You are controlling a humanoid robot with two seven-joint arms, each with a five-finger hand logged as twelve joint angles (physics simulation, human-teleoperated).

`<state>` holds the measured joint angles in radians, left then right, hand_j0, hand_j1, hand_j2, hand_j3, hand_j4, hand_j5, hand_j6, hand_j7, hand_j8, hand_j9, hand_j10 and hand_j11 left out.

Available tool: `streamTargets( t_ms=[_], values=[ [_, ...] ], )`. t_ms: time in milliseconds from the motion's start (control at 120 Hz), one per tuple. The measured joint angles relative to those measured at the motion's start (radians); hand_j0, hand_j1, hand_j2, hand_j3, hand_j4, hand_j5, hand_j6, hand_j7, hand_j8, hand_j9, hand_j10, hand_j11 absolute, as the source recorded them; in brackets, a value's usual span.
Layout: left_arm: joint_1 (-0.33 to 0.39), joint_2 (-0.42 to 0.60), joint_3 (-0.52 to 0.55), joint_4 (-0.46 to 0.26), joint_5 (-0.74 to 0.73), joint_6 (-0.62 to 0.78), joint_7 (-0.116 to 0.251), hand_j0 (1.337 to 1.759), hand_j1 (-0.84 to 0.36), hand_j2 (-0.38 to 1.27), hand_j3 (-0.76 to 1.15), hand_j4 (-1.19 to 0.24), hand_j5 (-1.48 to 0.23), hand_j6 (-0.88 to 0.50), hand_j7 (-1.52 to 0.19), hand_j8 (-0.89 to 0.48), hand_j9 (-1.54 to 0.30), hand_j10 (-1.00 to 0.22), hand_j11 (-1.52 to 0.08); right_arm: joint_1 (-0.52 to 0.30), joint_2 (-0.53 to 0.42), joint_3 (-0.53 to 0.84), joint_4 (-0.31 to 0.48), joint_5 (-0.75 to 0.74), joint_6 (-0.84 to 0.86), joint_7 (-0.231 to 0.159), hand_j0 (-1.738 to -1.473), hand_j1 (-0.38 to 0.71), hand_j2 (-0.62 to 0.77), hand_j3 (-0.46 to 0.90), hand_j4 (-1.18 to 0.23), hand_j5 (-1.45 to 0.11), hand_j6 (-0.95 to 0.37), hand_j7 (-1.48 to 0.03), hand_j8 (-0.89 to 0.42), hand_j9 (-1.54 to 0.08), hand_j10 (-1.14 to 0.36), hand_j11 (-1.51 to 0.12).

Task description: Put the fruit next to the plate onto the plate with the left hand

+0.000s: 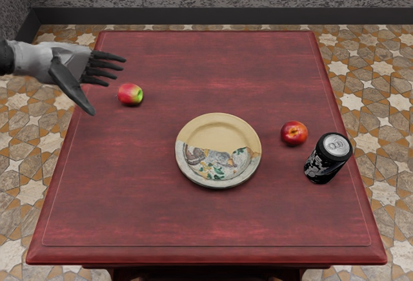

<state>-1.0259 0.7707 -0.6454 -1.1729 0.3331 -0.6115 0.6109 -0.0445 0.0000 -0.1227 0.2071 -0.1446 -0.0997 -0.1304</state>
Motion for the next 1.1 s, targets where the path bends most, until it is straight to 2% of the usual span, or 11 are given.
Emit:
streamTargets(
  t_ms=[83,217,342,417,508,625,883,958,1100],
  values=[
    [-0.006,-0.067,0.003,-0.003,0.137,0.032,0.0,1.658,0.27,0.01,0.0,-0.07,-0.09,-0.07,-0.09,-0.07,-0.09,-0.07,-0.09,0.0,0.0,0.0,0.0,0.0,0.0,0.0,-1.658,-0.33,0.0,0.0,-0.02,-0.02,-0.02,-0.02,-0.02,-0.02,-0.02,-0.02],
    [-0.085,-0.158,0.028,-0.01,0.398,0.198,0.0,1.658,0.25,0.02,0.0,-0.09,-0.11,-0.09,-0.11,-0.09,-0.11,-0.08,-0.11,0.0,0.0,0.0,0.0,0.0,0.0,0.0,-1.658,-0.33,0.0,0.0,-0.02,-0.02,-0.02,-0.02,-0.02,-0.02,-0.02,-0.02],
    [-0.103,-0.246,0.178,-0.014,0.634,0.436,0.0,1.658,0.24,0.02,0.0,-0.09,-0.12,-0.09,-0.12,-0.09,-0.12,-0.09,-0.12,0.0,0.0,0.0,0.0,-0.001,0.0,0.0,-1.658,-0.33,0.0,0.0,-0.02,-0.02,-0.02,-0.02,-0.02,-0.02,-0.02,-0.02],
    [-0.133,-0.258,0.278,-0.015,0.715,0.519,0.0,1.658,0.24,0.02,0.0,-0.1,-0.12,-0.1,-0.12,-0.1,-0.12,-0.1,-0.12,0.0,0.0,0.0,0.0,-0.001,0.0,0.0,-1.658,-0.33,0.0,0.0,-0.02,-0.02,-0.02,-0.02,-0.02,-0.02,-0.02,-0.02],
    [-0.154,-0.292,0.39,-0.014,0.79,0.566,0.0,1.658,0.23,0.02,0.0,-0.1,-0.13,-0.1,-0.13,-0.1,-0.13,-0.1,-0.13,0.0,0.0,0.0,0.0,0.0,0.0,0.0,-1.658,-0.33,0.0,0.0,-0.02,-0.02,-0.02,-0.02,-0.02,-0.02,-0.02,-0.02],
    [-0.152,-0.318,0.46,-0.013,0.854,0.597,0.0,1.658,0.23,0.02,0.0,-0.1,-0.13,-0.1,-0.13,-0.1,-0.13,-0.1,-0.13,0.0,0.0,0.0,0.0,-0.001,0.0,0.0,-1.658,-0.33,0.0,0.0,-0.02,-0.02,-0.02,-0.02,-0.02,-0.02,-0.02,-0.02],
    [-0.156,-0.375,0.518,0.014,0.926,0.653,0.0,1.658,0.23,0.02,0.0,-0.11,-0.13,-0.11,-0.13,-0.11,-0.13,-0.11,-0.13,0.0,0.0,0.001,0.0,0.0,0.0,0.0,-1.658,-0.33,0.0,0.0,-0.02,-0.02,-0.02,-0.02,-0.02,-0.02,-0.02,-0.02],
    [-0.162,-0.43,0.554,0.056,0.933,0.655,0.0,1.658,0.23,0.02,0.0,-0.11,-0.13,-0.11,-0.13,-0.11,-0.13,-0.11,-0.13,0.0,0.0,0.001,0.0,0.0,0.0,0.0,-1.658,-0.33,0.0,0.0,-0.02,-0.02,-0.02,-0.02,-0.02,-0.02,-0.02,-0.02],
    [-0.171,-0.438,0.608,0.103,0.938,0.655,0.0,1.658,0.23,0.02,0.0,-0.11,-0.14,-0.11,-0.14,-0.11,-0.14,-0.11,-0.14,0.0,0.0,0.0,0.0,-0.001,0.0,0.0,-1.658,-0.33,0.0,0.0,-0.02,-0.02,-0.02,-0.02,-0.02,-0.02,-0.02,-0.02]
  ],
)
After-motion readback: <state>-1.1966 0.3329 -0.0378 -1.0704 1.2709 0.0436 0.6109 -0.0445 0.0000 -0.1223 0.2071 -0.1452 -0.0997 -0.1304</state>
